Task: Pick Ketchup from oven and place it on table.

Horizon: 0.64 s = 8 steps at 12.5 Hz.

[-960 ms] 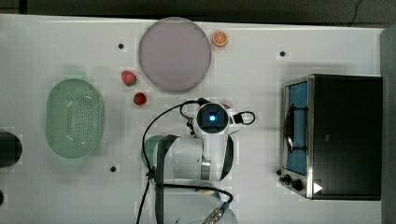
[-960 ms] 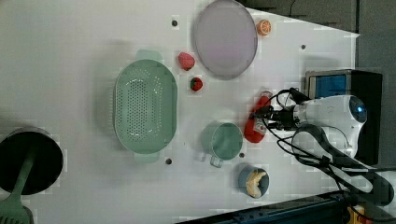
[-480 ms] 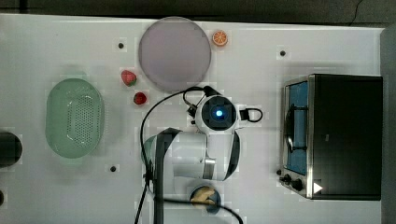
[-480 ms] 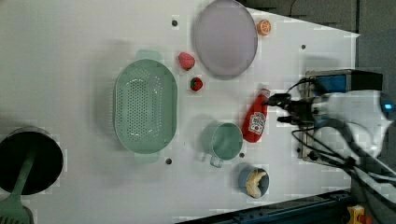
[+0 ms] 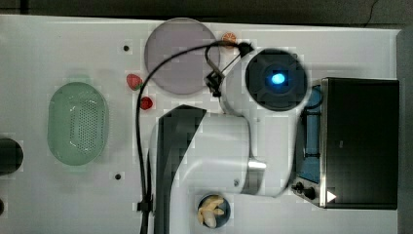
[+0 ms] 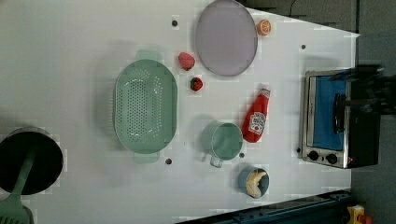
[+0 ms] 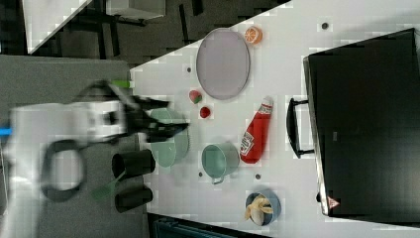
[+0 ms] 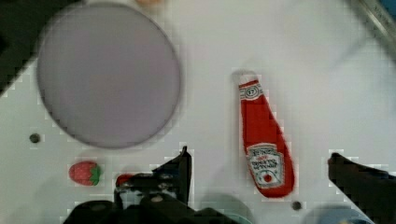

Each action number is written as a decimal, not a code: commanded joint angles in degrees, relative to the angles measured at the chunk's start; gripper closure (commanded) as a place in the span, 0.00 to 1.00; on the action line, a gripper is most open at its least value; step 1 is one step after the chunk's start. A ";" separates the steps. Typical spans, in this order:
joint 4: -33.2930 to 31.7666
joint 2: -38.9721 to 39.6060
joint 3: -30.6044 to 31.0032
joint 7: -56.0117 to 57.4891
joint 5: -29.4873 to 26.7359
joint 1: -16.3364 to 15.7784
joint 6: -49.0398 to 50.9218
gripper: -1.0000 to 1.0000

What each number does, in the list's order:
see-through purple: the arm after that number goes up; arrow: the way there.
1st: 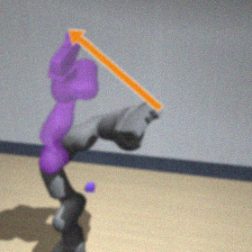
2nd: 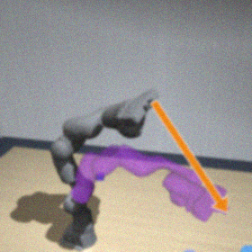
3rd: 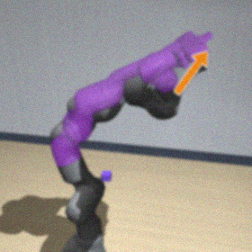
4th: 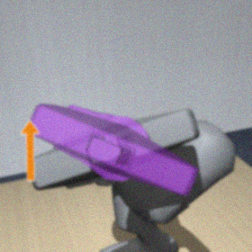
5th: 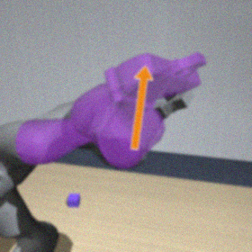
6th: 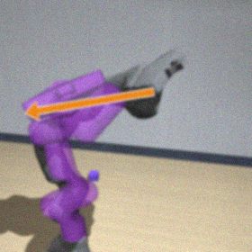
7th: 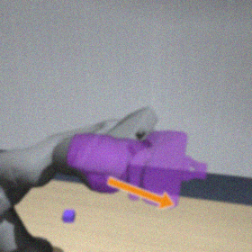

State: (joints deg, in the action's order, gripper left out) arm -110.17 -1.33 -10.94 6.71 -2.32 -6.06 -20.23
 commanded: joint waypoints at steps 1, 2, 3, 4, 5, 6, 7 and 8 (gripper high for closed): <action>10.53 -1.00 -0.56 -6.31 3.31 0.22 13.19 0.00; 13.41 -0.96 -0.73 -6.72 3.48 0.22 16.84 0.00; 15.53 -1.08 -0.82 -6.79 3.47 0.22 20.40 0.00; 17.41 -1.14 -0.89 -6.79 3.47 0.22 21.55 0.00; 18.64 -1.15 -0.89 -6.79 3.47 0.21 21.32 0.00; 19.33 -1.18 -0.83 -6.79 3.47 0.20 21.21 0.00; 19.60 -1.19 -0.77 -6.79 3.47 0.20 21.21 0.00; 19.62 -1.17 -0.76 -6.79 3.47 0.19 21.22 0.00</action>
State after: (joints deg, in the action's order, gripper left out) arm -91.26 -3.63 -11.81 2.19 0.61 -6.94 0.56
